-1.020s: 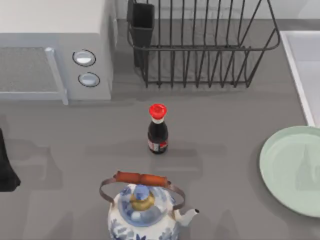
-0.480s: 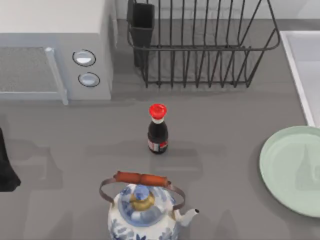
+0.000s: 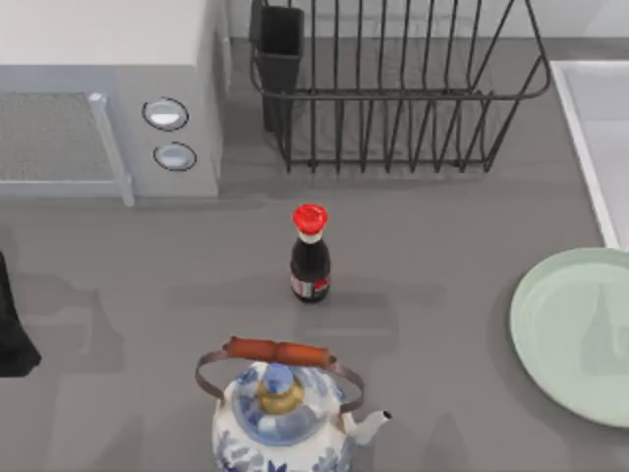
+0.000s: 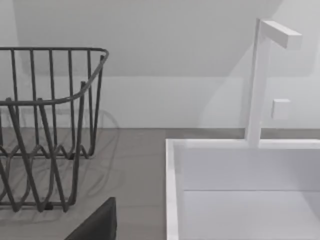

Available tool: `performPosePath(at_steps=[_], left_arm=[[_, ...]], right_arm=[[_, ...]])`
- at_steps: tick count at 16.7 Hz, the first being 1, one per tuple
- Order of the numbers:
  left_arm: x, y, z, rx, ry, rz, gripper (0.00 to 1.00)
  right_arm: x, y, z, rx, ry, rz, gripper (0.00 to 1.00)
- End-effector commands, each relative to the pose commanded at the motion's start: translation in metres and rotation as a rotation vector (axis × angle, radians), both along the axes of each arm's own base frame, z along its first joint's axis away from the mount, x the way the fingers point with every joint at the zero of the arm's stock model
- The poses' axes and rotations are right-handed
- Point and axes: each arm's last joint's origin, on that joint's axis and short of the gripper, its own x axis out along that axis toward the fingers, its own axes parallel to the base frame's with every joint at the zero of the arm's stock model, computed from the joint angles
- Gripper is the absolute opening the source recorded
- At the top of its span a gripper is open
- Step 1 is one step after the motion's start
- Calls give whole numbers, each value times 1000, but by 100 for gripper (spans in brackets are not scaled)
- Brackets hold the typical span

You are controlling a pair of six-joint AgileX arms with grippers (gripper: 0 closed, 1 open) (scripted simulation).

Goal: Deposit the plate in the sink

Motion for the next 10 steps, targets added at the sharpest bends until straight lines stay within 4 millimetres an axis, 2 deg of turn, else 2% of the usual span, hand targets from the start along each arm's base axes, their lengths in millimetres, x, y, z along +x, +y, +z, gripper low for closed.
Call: performPosePath(at_steps=[2, 5, 8, 10], left_arm=[[0, 0, 0, 0, 0, 0, 100], [0, 0, 0, 0, 0, 0, 100], [0, 0, 0, 0, 0, 0, 100], [0, 0, 0, 0, 0, 0, 100]], right_arm=[[0, 0, 2, 3, 9, 3, 100], [2, 3, 16, 30, 91, 29, 100], [11, 10, 38, 70, 256, 68, 100], [23, 16, 55, 97, 405, 93, 100]])
